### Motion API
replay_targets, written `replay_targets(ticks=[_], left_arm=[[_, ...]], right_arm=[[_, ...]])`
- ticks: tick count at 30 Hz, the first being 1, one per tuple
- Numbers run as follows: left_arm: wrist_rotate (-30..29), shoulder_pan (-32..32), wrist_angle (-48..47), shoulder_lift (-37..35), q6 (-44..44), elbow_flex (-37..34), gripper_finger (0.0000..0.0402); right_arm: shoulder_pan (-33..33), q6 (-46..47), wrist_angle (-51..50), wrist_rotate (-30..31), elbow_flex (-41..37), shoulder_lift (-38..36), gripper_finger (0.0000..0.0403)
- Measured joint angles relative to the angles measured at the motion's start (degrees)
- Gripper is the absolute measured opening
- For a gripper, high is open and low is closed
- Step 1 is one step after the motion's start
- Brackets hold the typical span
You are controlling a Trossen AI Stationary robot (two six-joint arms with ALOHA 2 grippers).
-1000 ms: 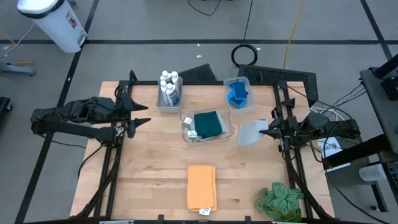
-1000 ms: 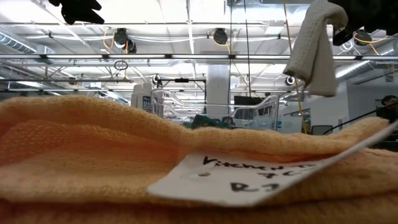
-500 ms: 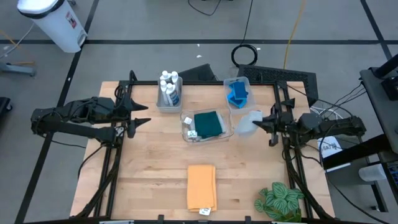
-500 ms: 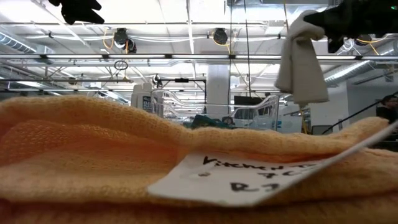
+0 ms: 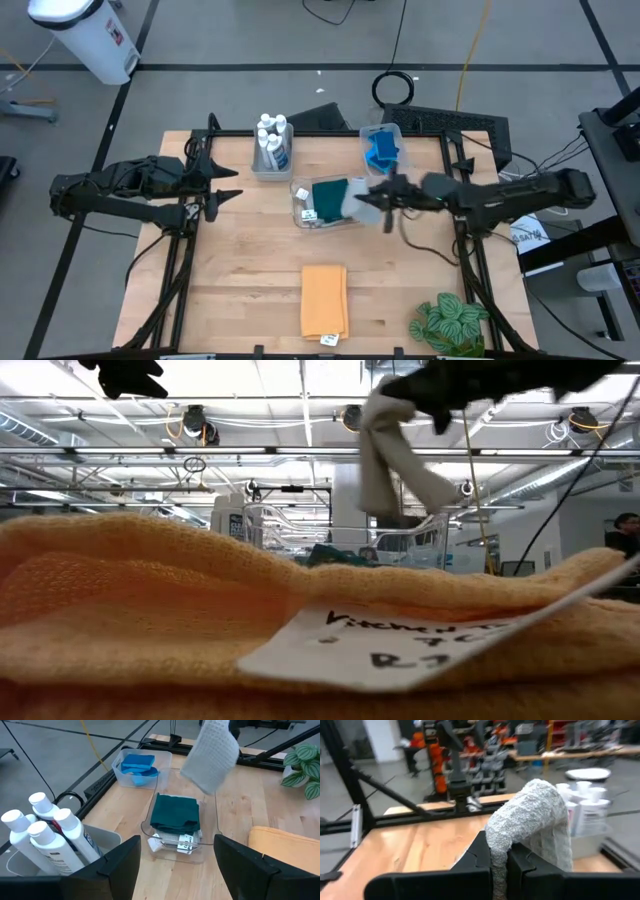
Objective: Pick & Place Kitchen Items
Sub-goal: Put the gray towel into the transparent bin
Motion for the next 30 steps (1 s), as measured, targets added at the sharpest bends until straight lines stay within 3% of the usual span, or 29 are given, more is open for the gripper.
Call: replay_targets(ticks=[7, 9, 17, 22, 30], left_arm=[[0.0, 0.0, 0.0, 0.0, 0.0, 0.0, 0.0255], [0.0, 0.0, 0.0, 0.0, 0.0, 0.0, 0.0255], [0.0, 0.0, 0.0, 0.0, 0.0, 0.0, 0.0255], [0.0, 0.0, 0.0, 0.0, 0.0, 0.0, 0.0255], [0.0, 0.0, 0.0, 0.0, 0.0, 0.0, 0.0255]], right_arm=[[-9.6, 8.4, -2.0, -21.2, 14.6, 17.3, 0.0], [-11.1, 10.4, -0.6, -23.8, 16.4, 21.1, 0.0], [-14.4, 13.9, -0.8, -22.9, 15.3, 27.6, 0.0], [-14.8, 13.6, -2.1, -16.0, 12.4, 27.4, 0.0], [-14.6, 13.8, -14.4, -3.9, 8.3, 23.4, 0.0]])
